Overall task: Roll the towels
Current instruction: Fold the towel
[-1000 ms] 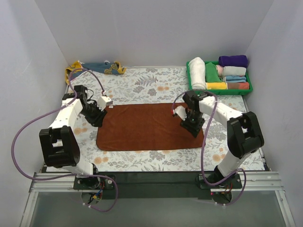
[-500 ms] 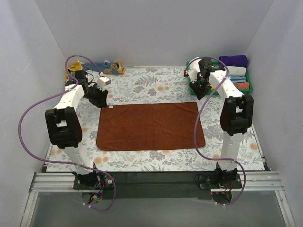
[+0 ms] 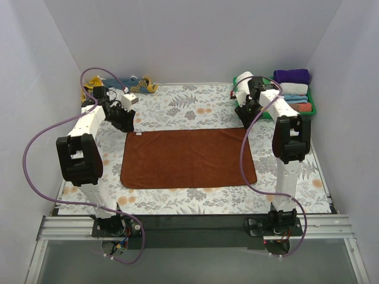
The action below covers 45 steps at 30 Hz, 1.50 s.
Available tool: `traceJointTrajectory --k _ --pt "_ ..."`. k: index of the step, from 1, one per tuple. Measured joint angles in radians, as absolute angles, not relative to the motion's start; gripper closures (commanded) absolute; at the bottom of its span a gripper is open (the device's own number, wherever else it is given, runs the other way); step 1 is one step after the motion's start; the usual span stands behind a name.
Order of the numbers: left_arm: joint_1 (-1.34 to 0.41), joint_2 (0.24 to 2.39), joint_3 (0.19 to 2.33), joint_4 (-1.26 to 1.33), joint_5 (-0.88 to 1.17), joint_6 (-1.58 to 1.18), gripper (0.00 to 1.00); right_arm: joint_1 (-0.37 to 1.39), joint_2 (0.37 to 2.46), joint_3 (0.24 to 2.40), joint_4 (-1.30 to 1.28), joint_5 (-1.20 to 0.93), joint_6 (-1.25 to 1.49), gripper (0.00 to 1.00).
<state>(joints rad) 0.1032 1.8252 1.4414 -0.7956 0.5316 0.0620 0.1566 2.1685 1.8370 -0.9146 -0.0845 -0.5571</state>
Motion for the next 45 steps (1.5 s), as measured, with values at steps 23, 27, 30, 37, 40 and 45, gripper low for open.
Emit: traceJointTrajectory --k 23,27,30,37,40,45 --pt "0.106 1.843 1.451 -0.768 0.508 0.043 0.6 0.137 2.273 1.87 -0.875 -0.203 -0.55 0.99" --pt "0.117 1.933 1.513 -0.773 0.509 0.041 0.61 0.137 2.273 1.867 -0.871 -0.213 -0.551 0.99" --pt "0.126 2.015 1.561 -0.778 0.508 0.037 0.67 0.137 2.271 1.864 -0.87 -0.214 -0.555 0.99" --pt "0.133 2.151 1.663 -0.796 0.5 0.049 0.7 0.137 2.256 1.851 -0.865 -0.22 -0.557 0.99" --pt "0.133 2.163 1.668 -0.803 0.491 0.065 0.68 0.137 2.247 1.851 -0.865 -0.226 -0.558 0.99" --pt "0.133 2.17 1.662 -0.81 0.485 0.09 0.66 0.137 2.24 1.851 -0.866 -0.232 -0.558 0.99"
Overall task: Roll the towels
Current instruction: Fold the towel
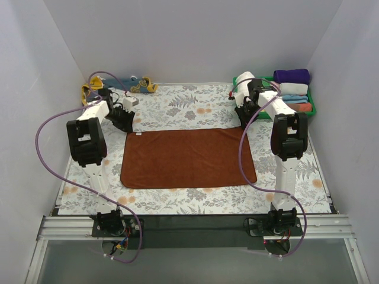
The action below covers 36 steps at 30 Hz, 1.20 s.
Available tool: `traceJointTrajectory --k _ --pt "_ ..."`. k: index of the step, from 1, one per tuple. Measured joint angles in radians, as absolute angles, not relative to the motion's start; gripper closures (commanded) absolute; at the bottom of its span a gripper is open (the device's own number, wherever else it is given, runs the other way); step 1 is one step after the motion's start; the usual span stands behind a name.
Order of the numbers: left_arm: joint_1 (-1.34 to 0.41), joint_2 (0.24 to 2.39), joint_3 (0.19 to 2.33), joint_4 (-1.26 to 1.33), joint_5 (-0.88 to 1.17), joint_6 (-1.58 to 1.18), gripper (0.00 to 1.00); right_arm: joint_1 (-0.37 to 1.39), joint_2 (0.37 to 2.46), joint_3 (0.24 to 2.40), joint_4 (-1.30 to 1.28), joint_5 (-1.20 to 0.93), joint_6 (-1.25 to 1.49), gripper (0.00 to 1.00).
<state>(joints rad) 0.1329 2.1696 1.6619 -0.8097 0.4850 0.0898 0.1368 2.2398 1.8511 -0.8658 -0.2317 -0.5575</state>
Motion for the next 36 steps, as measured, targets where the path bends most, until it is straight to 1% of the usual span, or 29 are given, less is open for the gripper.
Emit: traceJointTrajectory --k 4,6,8,9,11,13,17,23,27,31,36 --pt "0.133 2.165 1.639 -0.806 0.485 0.109 0.67 0.137 2.239 1.851 -0.868 -0.232 -0.558 0.99" --pt "0.133 2.155 1.622 -0.797 0.486 0.12 0.7 0.137 2.239 1.851 -0.869 -0.232 -0.561 0.99" --pt "0.134 2.149 1.609 -0.79 0.485 0.126 0.76 0.137 2.239 1.851 -0.871 -0.232 -0.563 0.99" --pt "0.134 2.148 1.608 -0.789 0.485 0.13 0.8 0.137 2.239 1.851 -0.872 -0.232 -0.565 0.99" --pt "0.135 2.145 1.6 -0.784 0.486 0.137 0.94 0.137 2.239 1.851 -0.873 -0.232 -0.567 0.99" --pt "0.136 2.143 1.597 -0.787 0.486 0.133 1.0 0.137 2.239 1.851 -0.873 -0.232 -0.573 0.99" --pt "0.136 2.151 1.621 -0.821 0.487 0.121 1.0 0.136 2.239 1.851 -0.873 -0.231 -0.577 0.99" --pt "0.136 2.197 1.786 -0.832 0.507 0.079 1.0 0.112 2.239 1.918 -0.892 -0.23 -0.577 0.99" --pt "0.136 2.201 1.853 -0.803 0.509 0.057 1.0 0.086 2.239 1.974 -0.886 -0.231 -0.578 0.99" --pt "0.136 2.207 1.892 -0.797 0.511 0.041 1.0 0.066 2.239 1.988 -0.887 -0.231 -0.579 0.99" --pt "0.14 2.207 1.893 -0.788 0.528 0.036 1.0 0.055 2.237 2.001 -0.887 -0.242 -0.58 0.99"
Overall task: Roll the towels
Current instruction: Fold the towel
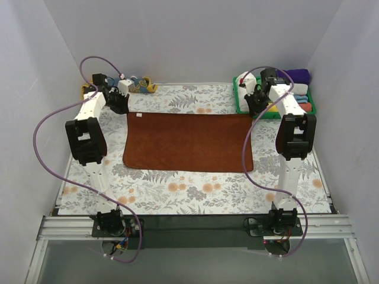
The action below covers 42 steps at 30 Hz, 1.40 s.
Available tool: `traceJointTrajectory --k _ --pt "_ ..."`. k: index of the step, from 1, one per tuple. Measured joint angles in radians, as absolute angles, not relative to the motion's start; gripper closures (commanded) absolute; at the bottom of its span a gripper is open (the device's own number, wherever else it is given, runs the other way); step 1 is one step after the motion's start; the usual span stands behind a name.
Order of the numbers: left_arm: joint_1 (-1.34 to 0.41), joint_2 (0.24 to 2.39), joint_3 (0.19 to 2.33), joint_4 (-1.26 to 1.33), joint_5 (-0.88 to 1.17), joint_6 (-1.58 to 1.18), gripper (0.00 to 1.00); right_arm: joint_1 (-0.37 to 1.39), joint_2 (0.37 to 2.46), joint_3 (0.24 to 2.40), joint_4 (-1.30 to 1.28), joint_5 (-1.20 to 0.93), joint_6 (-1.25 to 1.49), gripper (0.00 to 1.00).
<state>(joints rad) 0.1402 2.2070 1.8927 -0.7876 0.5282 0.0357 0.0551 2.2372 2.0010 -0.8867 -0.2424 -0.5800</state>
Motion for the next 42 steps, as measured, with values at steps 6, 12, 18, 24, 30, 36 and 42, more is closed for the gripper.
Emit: traceJointTrajectory --k 6,12,18,24,30,36,42 --pt "0.15 2.158 1.78 -0.783 0.569 0.071 1.0 0.05 2.162 1.922 -0.884 -0.284 -0.6 0.99" --pt "0.158 2.024 1.63 -0.816 0.604 0.156 1.0 0.049 1.99 1.75 -0.891 -0.314 -0.644 0.99" --pt "0.167 1.849 1.485 -0.873 0.629 0.279 1.0 0.049 1.85 1.57 -0.89 -0.33 -0.702 0.99" --pt "0.199 1.76 1.365 -0.941 0.636 0.419 1.0 0.047 1.763 1.402 -0.899 -0.336 -0.767 0.99" --pt "0.24 1.693 1.234 -0.999 0.638 0.538 1.0 0.047 1.661 1.243 -0.904 -0.35 -0.836 0.99" --pt "0.239 1.664 1.14 -1.002 0.64 0.582 1.0 0.063 1.645 1.131 -0.889 -0.355 -0.862 0.99" --pt "0.239 1.664 1.09 -0.983 0.635 0.593 1.0 0.125 1.645 1.051 -0.872 -0.355 -0.863 0.99"
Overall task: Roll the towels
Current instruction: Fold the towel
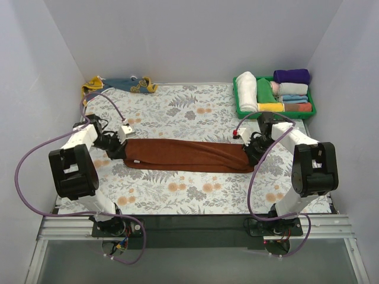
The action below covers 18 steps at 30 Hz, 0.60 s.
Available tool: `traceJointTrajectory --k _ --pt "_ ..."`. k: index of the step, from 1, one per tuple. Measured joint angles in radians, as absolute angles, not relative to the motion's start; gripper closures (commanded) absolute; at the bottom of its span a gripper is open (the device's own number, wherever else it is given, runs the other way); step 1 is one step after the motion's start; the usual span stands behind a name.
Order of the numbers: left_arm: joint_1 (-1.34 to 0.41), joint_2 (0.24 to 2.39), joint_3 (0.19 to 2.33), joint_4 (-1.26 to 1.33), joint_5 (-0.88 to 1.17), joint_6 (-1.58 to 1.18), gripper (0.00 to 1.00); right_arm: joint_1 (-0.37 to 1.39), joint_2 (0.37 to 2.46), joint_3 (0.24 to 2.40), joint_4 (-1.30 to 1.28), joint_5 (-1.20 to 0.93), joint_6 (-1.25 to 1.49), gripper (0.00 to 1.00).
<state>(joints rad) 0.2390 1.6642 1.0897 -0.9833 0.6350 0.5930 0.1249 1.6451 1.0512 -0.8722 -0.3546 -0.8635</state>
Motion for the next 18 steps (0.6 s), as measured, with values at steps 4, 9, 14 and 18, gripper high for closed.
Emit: traceJointTrajectory --k 4,9,14,18 --pt "0.239 1.665 1.072 -0.973 0.62 0.595 1.0 0.138 1.645 1.033 -0.859 -0.347 -0.863 0.99" --pt "0.239 1.666 1.088 -0.976 0.613 0.596 1.0 0.138 1.644 1.032 -0.851 -0.323 -0.863 0.99" --pt "0.241 1.667 1.157 -1.009 0.614 0.609 1.0 0.137 1.629 1.037 -0.85 -0.302 -0.865 0.99" --pt "0.244 1.667 1.18 -1.037 0.616 0.63 1.0 0.135 1.605 1.051 -0.858 -0.291 -0.87 0.99"
